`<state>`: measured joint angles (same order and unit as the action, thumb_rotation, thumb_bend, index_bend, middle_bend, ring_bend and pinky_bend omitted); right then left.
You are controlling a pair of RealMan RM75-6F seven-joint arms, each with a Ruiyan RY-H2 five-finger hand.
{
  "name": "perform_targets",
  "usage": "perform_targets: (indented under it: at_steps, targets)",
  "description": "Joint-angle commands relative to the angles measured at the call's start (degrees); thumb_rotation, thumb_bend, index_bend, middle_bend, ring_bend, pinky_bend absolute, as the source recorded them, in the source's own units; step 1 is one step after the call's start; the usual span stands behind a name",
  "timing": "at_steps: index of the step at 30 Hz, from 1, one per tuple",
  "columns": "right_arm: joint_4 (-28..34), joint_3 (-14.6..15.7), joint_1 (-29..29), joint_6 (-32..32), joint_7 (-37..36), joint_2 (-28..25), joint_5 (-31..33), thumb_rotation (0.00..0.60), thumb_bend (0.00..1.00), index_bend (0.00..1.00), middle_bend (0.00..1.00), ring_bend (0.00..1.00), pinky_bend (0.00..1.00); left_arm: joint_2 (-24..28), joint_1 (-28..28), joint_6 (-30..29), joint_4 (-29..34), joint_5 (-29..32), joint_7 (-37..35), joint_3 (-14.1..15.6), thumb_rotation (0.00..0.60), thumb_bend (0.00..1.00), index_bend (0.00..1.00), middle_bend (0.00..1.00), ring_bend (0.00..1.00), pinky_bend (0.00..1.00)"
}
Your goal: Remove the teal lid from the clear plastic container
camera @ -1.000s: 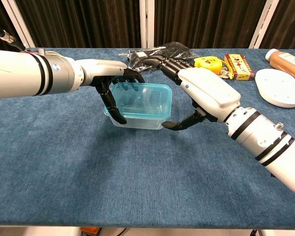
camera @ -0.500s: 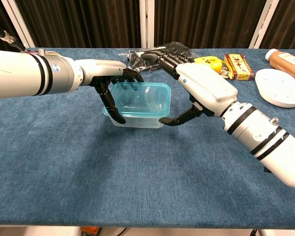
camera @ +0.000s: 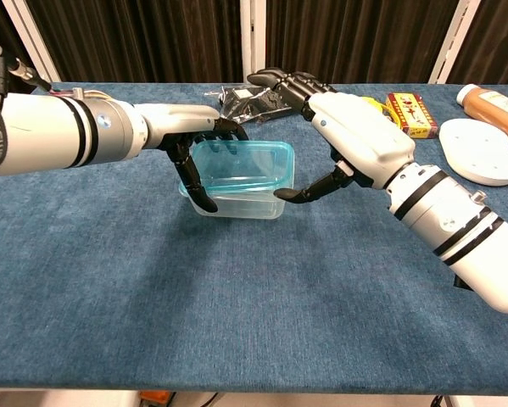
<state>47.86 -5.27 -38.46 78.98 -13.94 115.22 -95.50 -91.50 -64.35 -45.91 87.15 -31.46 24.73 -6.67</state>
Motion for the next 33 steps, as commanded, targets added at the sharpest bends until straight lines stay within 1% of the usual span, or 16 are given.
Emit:
perform_targets:
  at_steps: [1, 4, 6, 8, 11, 15, 18, 23, 25, 31, 33]
  targets:
    - [-0.41, 0.05, -0.04, 0.82, -0.55, 0.16, -0.29, 0.6, 0.1, 0.0, 0.0, 0.0, 0.0, 0.3, 0.28, -0.13, 0.74, -0.54, -0.55, -0.38, 0.6, 0.0, 0.3, 0.32, 0.26, 0.14]
    - [-1.95, 0.14, 0.03, 2.24, -1.86, 0.88, -0.68, 0.6, 0.18, 0.03, 0.01, 0.0, 0.0, 1.04, 0.95, 0.21, 1.87, -1.92, -2.06, -0.96, 0.6, 0.0, 0.23, 0.3, 0.25, 0.14]
    - [-3.19, 0.09, -0.03, 2.95, -2.92, 1.43, -0.78, 0.6, 0.22, 0.11, 0.04, 0.0, 0.0, 1.42, 1.18, 0.44, 2.13, -2.56, -2.52, -1.05, 0.6, 0.0, 0.2, 0.28, 0.24, 0.14]
    - [-4.09, 0.07, -0.21, 3.42, -3.55, 1.79, -0.94, 0.6, 0.25, 0.2, 0.09, 0.0, 0.0, 1.6, 1.25, 0.64, 2.21, -2.7, -2.81, -1.14, 0.6, 0.0, 0.2, 0.28, 0.24, 0.14]
    - [-5.05, 0.15, -0.69, 3.47, -3.8, 1.95, -1.17, 0.6, 0.28, 0.29, 0.13, 0.0, 0.0, 1.86, 1.36, 0.99, 2.44, -2.99, -3.24, -1.22, 0.6, 0.0, 0.18, 0.27, 0.24, 0.14]
    - [-4.92, 0.41, -1.5, 2.68, -3.36, 1.4, -1.42, 0.6, 0.31, 0.38, 0.16, 0.0, 0.0, 2.3, 1.64, 1.03, 3.09, -3.95, -3.61, -1.08, 0.6, 0.0, 0.12, 0.25, 0.23, 0.14]
    - [-4.38, 0.41, -1.88, 2.54, -2.67, 1.0, -1.49, 0.6, 0.33, 0.42, 0.17, 0.0, 0.0, 2.48, 1.91, 0.75, 3.33, -4.43, -3.95, -1.09, 0.6, 0.0, 0.09, 0.22, 0.2, 0.14]
    - [-3.54, 0.41, -1.98, 2.14, -2.13, 0.5, -1.13, 0.6, 0.33, 0.48, 0.17, 0.0, 0.0, 2.48, 2.34, 0.27, 3.48, -5.3, -4.19, -0.88, 0.6, 0.0, 0.07, 0.2, 0.19, 0.14]
    - [-3.36, 0.49, -2.0, 1.89, -2.13, 0.34, -1.0, 0.6, 0.35, 0.51, 0.17, 0.0, 0.0, 2.4, 2.34, 0.03, 3.46, -5.41, -3.87, -0.72, 0.6, 0.0, 0.07, 0.2, 0.17, 0.14]
    - [-3.23, 0.81, -2.17, 1.61, -2.1, 0.05, -1.02, 0.6, 0.54, 0.52, 0.17, 0.0, 0.0, 1.76, 2.2, -0.97, 3.05, -5.44, -2.56, -0.33, 0.6, 0.0, 0.06, 0.18, 0.17, 0.13]
    - [-3.32, 0.85, -2.16, 1.63, -2.16, 0.03, -0.97, 0.6, 0.59, 0.53, 0.18, 0.0, 0.0, 1.72, 2.16, -0.86, 2.98, -5.14, -2.32, -0.25, 0.6, 0.0, 0.06, 0.17, 0.15, 0.13]
